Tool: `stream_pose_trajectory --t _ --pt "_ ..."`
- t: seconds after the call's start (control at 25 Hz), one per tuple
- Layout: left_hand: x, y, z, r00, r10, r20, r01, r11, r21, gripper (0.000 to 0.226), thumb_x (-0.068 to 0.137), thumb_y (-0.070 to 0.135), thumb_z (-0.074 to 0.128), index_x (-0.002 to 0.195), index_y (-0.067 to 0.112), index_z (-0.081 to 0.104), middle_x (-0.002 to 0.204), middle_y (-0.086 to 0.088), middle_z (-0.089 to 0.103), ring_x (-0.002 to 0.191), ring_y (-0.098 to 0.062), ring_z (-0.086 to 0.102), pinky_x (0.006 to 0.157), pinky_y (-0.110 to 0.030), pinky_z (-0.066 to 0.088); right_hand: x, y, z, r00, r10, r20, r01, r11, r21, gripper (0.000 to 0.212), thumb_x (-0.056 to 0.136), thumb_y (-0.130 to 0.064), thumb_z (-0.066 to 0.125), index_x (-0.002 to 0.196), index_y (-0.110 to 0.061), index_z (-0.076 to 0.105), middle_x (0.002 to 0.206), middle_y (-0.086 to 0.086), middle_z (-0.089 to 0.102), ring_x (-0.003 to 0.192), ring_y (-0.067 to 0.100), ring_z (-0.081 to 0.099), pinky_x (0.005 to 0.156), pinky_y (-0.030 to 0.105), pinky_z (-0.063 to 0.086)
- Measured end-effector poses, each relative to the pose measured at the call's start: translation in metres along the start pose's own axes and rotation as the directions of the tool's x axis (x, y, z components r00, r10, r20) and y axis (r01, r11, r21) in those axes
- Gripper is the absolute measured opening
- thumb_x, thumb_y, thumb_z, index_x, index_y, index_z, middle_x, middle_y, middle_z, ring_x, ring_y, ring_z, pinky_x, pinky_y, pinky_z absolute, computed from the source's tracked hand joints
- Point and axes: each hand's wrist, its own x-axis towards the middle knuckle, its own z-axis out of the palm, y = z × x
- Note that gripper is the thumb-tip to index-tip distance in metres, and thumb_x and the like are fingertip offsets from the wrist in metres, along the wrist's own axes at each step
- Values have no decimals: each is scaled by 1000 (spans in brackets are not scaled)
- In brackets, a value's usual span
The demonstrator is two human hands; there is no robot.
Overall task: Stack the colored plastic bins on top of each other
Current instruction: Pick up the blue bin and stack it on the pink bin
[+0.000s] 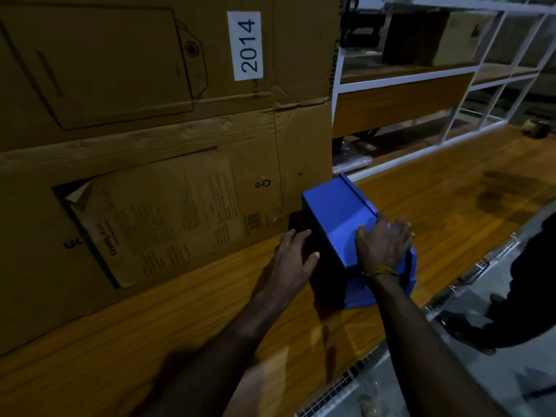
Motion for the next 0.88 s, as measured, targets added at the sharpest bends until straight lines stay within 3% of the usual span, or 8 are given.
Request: stream_pose_trajectory --t 0.16,0.32,0.48,0.6,0.76,0.88 --pt "11 2 22 1000 23 -18 -22 1000 14 51 96 43 52 144 36 38 159 1 26 144 -20 29 104 -26 28 8 1 7 999 -42 -3 42 999 -3 54 92 -35 57 140 -13 50 136 25 50 130 42 44 118 51 21" --pt "23 6 22 992 71 -102 -69 997 27 46 95 32 57 140 27 48 156 -2 32 141 -18 37 106 -23 31 2 0 11 997 -82 8 81 996 19 51 93 -37 57 138 -14 53 132 21 54 123 42 48 111 48 29" --pt "21 4 13 990 78 -118 -77 997 16 47 95 25 59 140 21 50 157 -6 32 139 -22 43 113 -38 37 -20 -3 13 982 -186 22 187 982 -38 39 92 -40 57 126 -21 62 120 16 61 113 40 52 100 45 36" --pt "10 0 1 989 49 -141 -34 994 105 48 95 27 59 141 22 49 159 -6 31 148 -26 26 115 -42 30 -40 -17 10 969 -232 78 233 972 2 33 92 -38 57 121 -26 65 118 14 62 115 38 52 100 46 35" --pt "-12 -9 -26 983 26 -180 11 980 200 49 94 27 57 142 26 48 159 -3 30 148 -26 25 116 -47 30 -76 -37 6 935 -342 99 334 939 83 25 93 -35 54 113 -28 68 115 10 64 112 34 52 100 45 33" --pt "-38 -21 -54 975 8 -224 56 958 280 44 94 29 55 138 29 50 155 0 37 150 -25 19 120 -56 17 -108 -51 1 904 -417 95 401 904 150 23 94 -32 55 111 -27 69 113 7 64 112 32 52 101 43 30"
